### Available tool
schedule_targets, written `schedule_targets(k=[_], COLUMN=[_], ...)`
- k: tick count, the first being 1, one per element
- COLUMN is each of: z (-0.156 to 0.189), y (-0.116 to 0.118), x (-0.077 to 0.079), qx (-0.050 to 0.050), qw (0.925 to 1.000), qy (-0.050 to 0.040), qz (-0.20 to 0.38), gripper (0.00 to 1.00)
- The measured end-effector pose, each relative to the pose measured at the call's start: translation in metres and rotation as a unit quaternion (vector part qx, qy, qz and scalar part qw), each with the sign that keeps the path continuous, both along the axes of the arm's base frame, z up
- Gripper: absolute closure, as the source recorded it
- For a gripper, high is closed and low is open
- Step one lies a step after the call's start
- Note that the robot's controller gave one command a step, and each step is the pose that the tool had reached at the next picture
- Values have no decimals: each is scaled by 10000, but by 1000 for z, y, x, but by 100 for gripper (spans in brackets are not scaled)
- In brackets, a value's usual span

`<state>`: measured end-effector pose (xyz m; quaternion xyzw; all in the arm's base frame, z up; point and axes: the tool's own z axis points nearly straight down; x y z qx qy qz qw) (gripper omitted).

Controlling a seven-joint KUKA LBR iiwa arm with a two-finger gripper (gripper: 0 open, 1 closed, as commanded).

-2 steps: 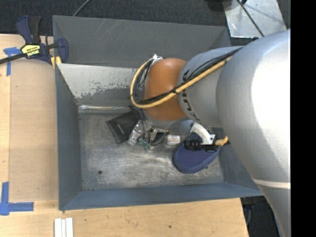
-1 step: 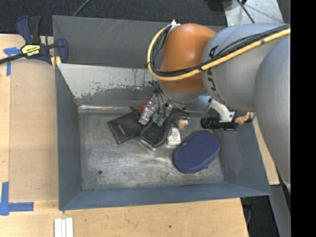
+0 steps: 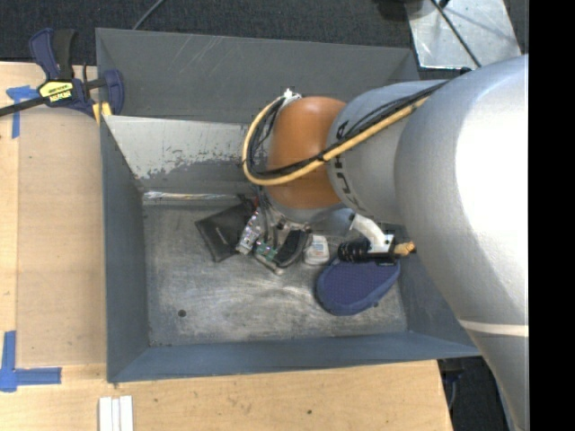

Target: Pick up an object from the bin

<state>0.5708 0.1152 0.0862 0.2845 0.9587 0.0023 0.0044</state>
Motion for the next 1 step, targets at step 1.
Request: schedule_targets(k=[1], z=[155], y=[-13], x=[-9], qx=[-2], qw=[10000], qy=[-4], qz=[-83], gripper=[100])
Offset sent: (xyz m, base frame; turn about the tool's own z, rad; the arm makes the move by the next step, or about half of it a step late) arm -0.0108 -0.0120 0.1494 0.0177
